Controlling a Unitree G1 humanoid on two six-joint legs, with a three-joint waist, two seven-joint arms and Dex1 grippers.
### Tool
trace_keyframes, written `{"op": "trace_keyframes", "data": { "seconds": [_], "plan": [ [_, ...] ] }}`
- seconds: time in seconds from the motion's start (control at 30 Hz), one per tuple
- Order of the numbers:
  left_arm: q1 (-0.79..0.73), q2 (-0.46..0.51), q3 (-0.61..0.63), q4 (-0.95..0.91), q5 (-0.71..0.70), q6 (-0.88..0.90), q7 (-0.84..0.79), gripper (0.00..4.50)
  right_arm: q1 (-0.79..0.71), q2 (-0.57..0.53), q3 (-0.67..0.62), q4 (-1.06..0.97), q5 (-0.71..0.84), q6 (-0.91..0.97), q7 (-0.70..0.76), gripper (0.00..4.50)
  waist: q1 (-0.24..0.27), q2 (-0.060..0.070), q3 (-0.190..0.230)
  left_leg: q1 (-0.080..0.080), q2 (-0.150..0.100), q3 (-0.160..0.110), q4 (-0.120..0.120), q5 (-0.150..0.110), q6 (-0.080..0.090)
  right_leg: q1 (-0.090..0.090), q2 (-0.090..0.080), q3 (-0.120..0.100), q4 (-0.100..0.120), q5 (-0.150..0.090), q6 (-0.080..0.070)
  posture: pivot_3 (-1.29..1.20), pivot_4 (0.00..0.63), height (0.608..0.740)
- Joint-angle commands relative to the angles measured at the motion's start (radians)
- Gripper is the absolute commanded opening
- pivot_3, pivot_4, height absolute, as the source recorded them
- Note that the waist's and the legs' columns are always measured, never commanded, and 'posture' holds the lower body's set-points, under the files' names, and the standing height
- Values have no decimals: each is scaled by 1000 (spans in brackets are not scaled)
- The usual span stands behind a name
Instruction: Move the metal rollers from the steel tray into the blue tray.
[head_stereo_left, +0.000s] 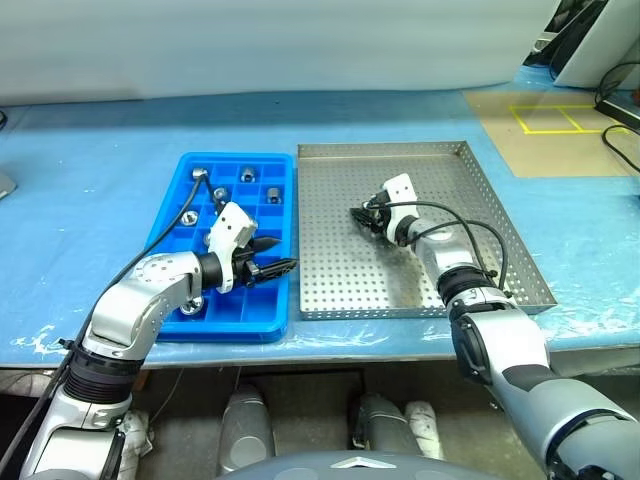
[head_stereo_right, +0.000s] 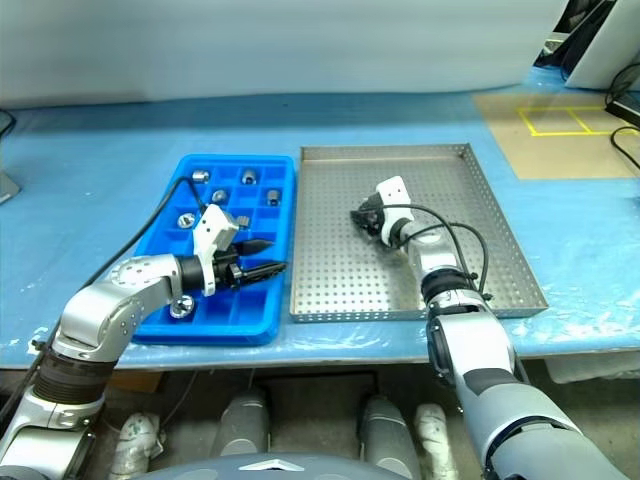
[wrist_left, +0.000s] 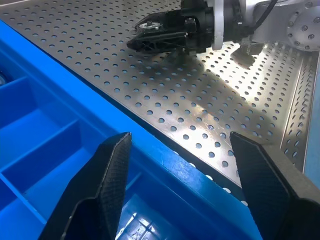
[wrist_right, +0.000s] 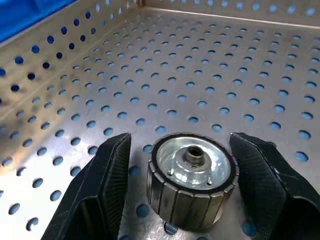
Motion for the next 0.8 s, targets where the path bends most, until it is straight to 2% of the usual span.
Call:
{"op": "trace_keyframes", "data": {
  "seconds": [0.03, 0.13, 0.23, 0.33, 0.53, 0.63, 0.8],
  "plan": [
    [-2, 1, 7, -16, 6, -23, -7, 3337, -8, -2, -31, -24, 36, 52, 9, 3276, 1, 0, 0, 0, 0, 0, 0, 0, 0, 0, 0, 0, 0, 0, 0, 107, 150, 740],
    [-3, 2, 7, -17, 7, -22, -7, 3337, -1, -3, -22, -42, 27, 54, 18, 3276, 1, 0, 0, 0, 0, 0, 0, 0, 0, 0, 0, 0, 0, 0, 0, 106, 150, 740],
    [-4, 4, 8, -19, 7, -20, -8, 3337, 12, -7, -2, -54, 4, 44, 15, 2651, 1, 0, 0, 0, 0, 0, 0, 0, 0, 0, 0, 0, 0, 0, 0, 105, 150, 740],
    [-7, 3, 9, -15, 8, -21, -8, 3337, 14, -14, 24, -45, -32, 27, -19, 1746, 0, 0, 0, 0, 0, 0, 0, 0, 0, 0, 0, 0, 0, 0, 0, 104, 150, 740],
    [-9, 4, 14, -19, 6, -17, -8, 3337, 23, -22, 62, -74, -63, 3, 6, 1687, 1, 0, 0, 0, 0, 0, 0, 0, 0, 0, 0, 0, 0, 0, 0, 104, 150, 740],
    [-9, 19, 42, -33, -10, -9, -13, 3337, 32, -9, 60, -183, -9, 47, 120, 1687, 0, 0, 0, 0, 0, 0, 0, 0, 0, 0, 0, 0, 0, 0, 0, 112, 150, 740],
    [-13, 115, 168, -56, -64, 4, -49, 3337, 105, 2, 116, -673, 200, 333, 425, 1687, -3, 1, 1, 0, 1, 0, -2, 0, 0, -1, 1, -1, -1, 0, 0, 128, 150, 740]
  ]
}}
